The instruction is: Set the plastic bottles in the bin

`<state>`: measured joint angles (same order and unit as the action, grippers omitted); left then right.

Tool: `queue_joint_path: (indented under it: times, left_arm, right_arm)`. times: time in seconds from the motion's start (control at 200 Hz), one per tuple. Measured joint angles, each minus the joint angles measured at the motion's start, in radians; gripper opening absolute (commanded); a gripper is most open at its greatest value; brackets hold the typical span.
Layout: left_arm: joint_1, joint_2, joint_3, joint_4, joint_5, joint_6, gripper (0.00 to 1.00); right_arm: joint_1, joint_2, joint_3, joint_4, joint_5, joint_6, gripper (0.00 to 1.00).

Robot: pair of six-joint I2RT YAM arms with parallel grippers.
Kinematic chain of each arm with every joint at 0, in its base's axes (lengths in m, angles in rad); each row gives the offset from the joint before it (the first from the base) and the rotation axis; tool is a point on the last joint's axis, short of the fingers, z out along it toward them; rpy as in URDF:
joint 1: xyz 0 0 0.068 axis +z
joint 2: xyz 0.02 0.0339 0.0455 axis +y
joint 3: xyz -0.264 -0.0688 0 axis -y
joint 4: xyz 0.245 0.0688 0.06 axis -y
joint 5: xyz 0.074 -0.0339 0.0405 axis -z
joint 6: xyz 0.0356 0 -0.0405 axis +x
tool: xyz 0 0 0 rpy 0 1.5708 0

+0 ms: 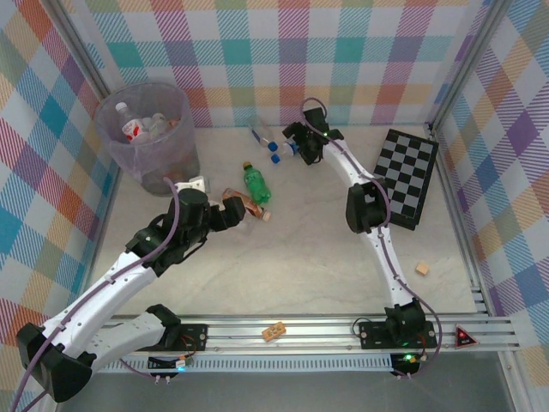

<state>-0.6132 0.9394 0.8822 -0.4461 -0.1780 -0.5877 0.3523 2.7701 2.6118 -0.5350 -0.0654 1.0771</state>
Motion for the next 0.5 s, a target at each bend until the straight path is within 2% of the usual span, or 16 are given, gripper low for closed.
queue_joint_path:
  times: [0.06,0.24,0.5]
  left_arm:
    - [0.000,0.002,0.003,0.000,0.000,0.000,0.96]
    - [0.000,0.012,0.007,0.000,0.000,0.000,0.96]
    - [0.000,0.042,0.019,-0.003,0.001,0.000,0.96]
  right_arm:
    - [-0.003,0.002,0.000,0.001,-0.009,0.009,0.85]
    - [-0.013,0.004,-0.027,0.012,-0.024,0.014,0.60]
    - [-0.034,-0.038,-0.137,0.120,-0.060,0.010,0.43]
